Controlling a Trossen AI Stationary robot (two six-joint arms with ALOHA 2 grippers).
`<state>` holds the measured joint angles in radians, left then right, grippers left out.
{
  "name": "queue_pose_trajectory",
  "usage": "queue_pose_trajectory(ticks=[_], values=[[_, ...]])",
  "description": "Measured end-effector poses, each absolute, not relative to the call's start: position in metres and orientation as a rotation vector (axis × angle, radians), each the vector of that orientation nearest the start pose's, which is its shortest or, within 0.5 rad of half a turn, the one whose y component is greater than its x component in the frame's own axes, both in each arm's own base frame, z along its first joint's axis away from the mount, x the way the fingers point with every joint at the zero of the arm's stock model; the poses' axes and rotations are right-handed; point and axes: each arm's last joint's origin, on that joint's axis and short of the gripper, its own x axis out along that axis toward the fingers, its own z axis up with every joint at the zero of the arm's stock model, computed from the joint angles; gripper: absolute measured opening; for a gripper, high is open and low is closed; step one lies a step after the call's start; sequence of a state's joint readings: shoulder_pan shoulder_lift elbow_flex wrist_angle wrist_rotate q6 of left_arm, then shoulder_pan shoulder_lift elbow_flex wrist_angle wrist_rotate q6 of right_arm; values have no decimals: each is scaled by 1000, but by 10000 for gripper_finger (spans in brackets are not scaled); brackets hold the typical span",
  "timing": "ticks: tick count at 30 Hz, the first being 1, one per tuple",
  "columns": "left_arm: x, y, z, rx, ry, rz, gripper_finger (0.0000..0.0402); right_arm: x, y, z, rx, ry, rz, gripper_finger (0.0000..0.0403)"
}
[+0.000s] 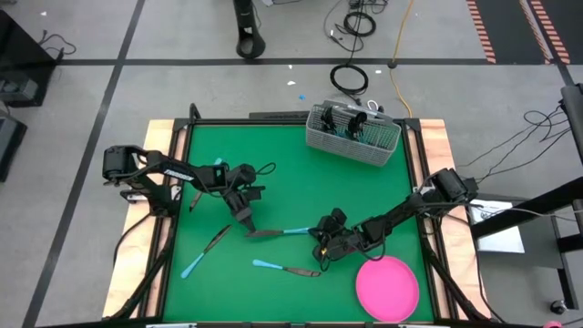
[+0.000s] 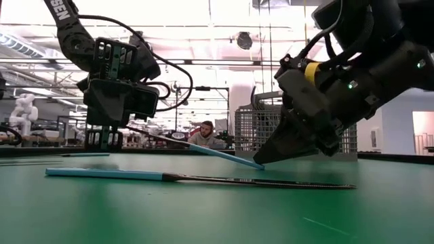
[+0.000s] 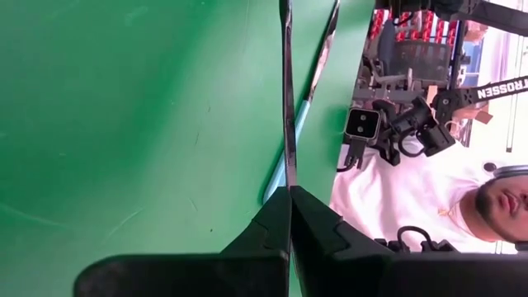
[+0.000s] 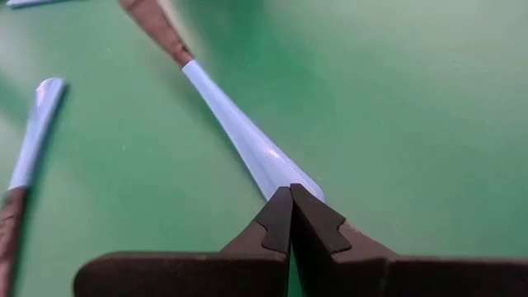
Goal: Sort silverware
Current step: Put the blue table knife into the silverware basket
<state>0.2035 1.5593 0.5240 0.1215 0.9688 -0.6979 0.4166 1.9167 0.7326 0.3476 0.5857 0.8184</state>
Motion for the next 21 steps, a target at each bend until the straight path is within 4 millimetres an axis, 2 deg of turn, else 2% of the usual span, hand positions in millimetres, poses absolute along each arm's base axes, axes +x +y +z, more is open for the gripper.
queue_pose_trajectory(ticks=[6,12,17,21], values=[[245,26,121,-1145,1024,-423,1,302,115,87,311,566,-401,5],[246,26,122,-1140,1015,-425,1,302,115,98,258,552,-364,32],[247,27,123,-1131,1001,-431,1,302,116,101,223,555,-331,75],[247,27,123,-1130,998,-428,0,303,116,102,205,546,-322,124]])
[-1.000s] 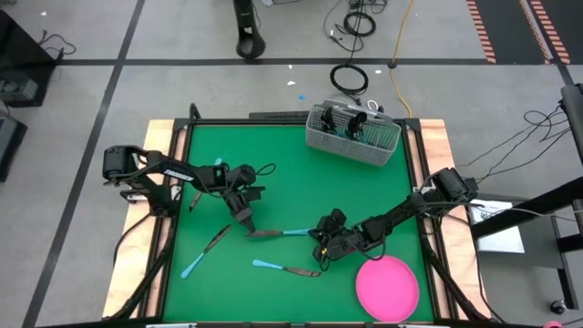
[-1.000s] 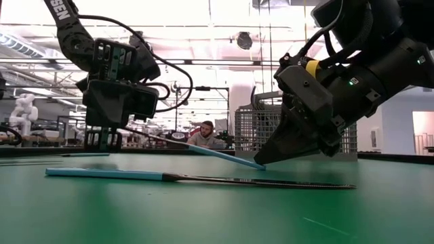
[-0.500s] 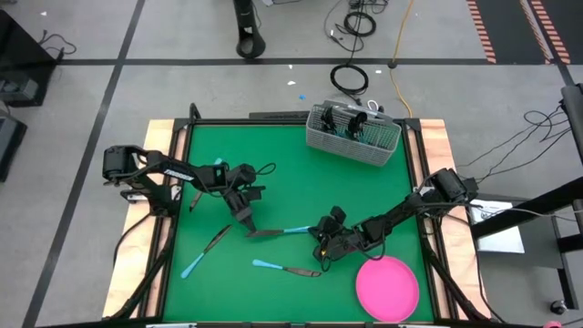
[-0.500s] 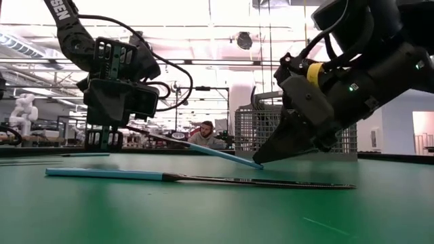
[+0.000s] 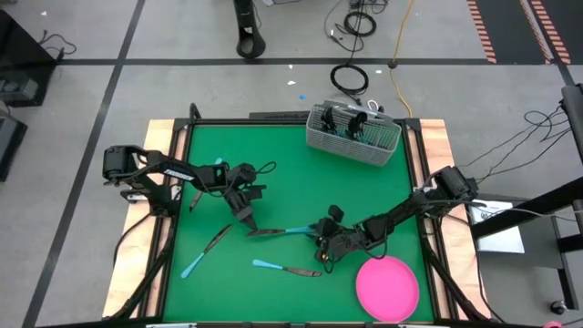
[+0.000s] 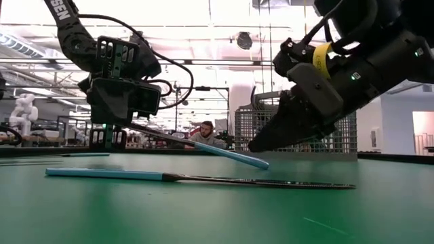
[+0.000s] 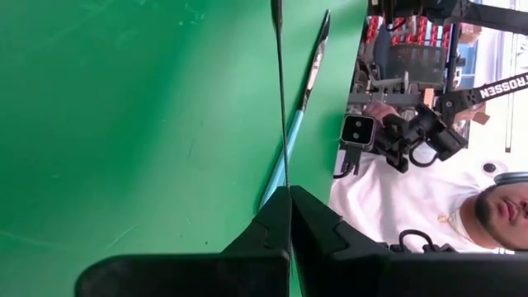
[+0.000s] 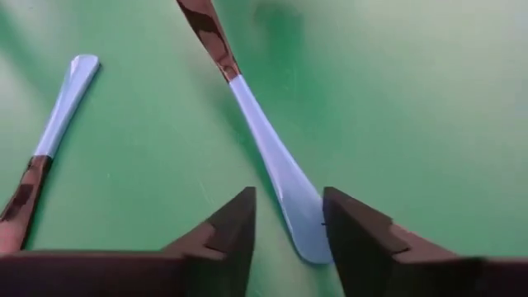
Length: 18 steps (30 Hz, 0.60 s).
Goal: Sort silverware
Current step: Put the blue table knife into the silverware basket
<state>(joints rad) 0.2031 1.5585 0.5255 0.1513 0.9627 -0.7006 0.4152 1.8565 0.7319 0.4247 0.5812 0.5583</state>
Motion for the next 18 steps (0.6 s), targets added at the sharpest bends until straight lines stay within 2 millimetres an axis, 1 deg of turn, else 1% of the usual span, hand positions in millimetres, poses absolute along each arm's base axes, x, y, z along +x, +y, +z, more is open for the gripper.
queue_pose_trajectory(ticks=[3,8,11,14,18], values=[[247,27,123,-1131,999,-427,0,306,117,110,170,505,-311,161],[247,27,123,-1146,1003,-420,0,319,121,131,16,457,-261,206],[248,27,124,-1146,992,-423,0,332,120,137,-56,449,-240,216],[249,27,124,-1156,990,-419,0,342,114,135,-104,479,-231,216],[249,27,124,-1159,991,-418,0,356,105,133,-84,516,-172,212]])
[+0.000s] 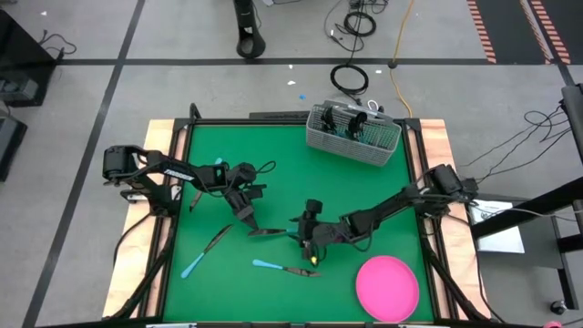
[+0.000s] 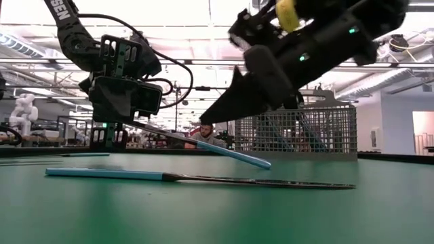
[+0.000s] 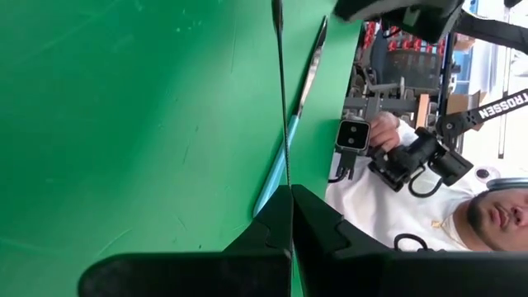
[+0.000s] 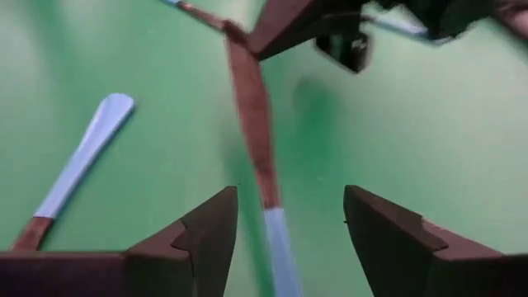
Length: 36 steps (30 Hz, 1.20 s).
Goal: Sort silverware
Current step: Put the blue table knife into the silverware basket
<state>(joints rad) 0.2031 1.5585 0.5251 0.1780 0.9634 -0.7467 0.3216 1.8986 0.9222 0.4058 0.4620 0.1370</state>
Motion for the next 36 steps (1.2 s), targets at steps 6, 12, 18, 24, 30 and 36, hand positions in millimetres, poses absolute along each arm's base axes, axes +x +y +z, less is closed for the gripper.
queue_pose_trajectory(ticks=[6,12,18,24,30,36], values=[[249,27,124,-1161,989,-418,0,369,103,126,-64,570,-99,211],[249,27,125,-1158,981,-422,0,381,98,120,-88,634,-113,210],[250,27,125,-1157,978,-427,0,386,91,123,-79,676,-124,192],[250,27,125,-1158,979,-426,0,386,89,122,-46,698,-85,101],[250,28,124,-1152,976,-404,0,386,91,121,-16,705,-58,14],[251,30,124,-1111,948,-372,43,386,91,121,40,708,-68,6]])
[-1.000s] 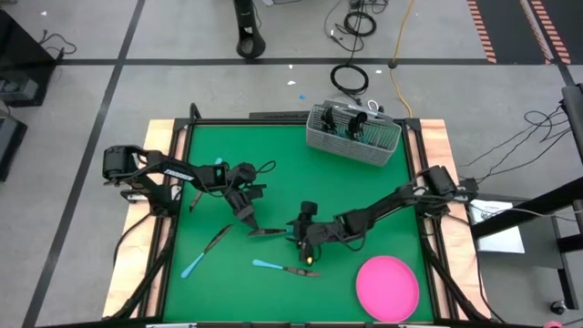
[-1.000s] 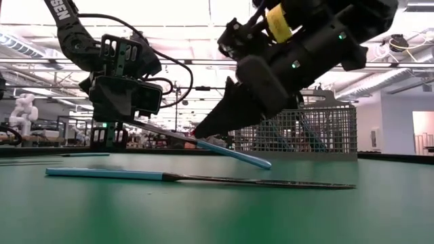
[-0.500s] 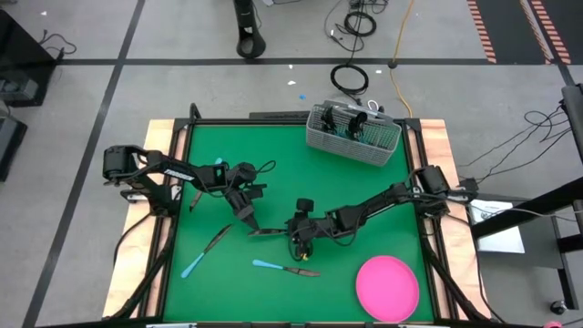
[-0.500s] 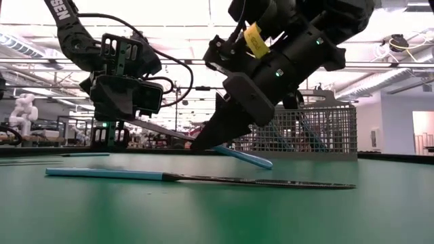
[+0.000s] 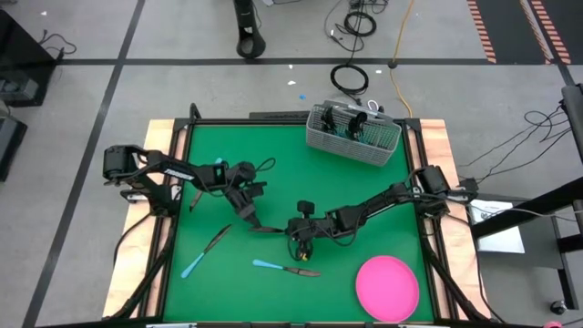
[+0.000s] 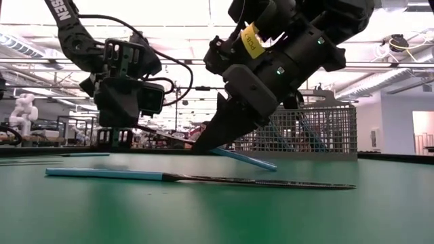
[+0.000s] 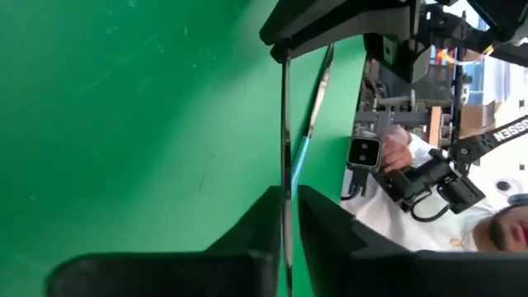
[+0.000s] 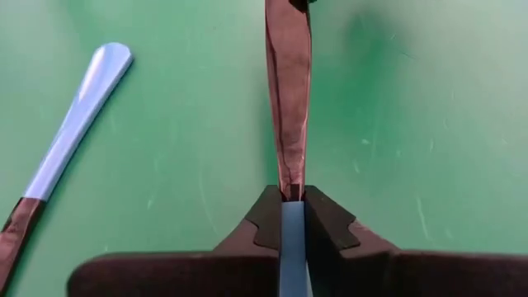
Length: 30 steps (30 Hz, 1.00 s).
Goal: Sort silverware
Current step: Put the blue table knife into the silverware basket
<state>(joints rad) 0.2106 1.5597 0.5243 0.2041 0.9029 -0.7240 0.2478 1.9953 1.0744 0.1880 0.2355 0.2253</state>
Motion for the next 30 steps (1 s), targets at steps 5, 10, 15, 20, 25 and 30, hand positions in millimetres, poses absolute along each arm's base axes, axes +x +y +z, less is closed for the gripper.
queue_pose_trajectory(ticks=[5,10,15,20,25,30], values=[[248,39,125,-1153,939,-411,105,382,90,123,56,744,-83,5],[244,55,127,-1230,913,-427,152,379,89,130,46,746,-87,4],[239,70,134,-1213,845,-374,165,365,81,139,37,746,-121,4],[229,78,150,-1103,765,-372,166,314,52,137,126,665,-250,4],[219,78,171,-873,673,-295,166,258,29,155,245,303,-247,4],[211,65,183,-605,575,-185,166,212,11,174,201,5,-265,4]])
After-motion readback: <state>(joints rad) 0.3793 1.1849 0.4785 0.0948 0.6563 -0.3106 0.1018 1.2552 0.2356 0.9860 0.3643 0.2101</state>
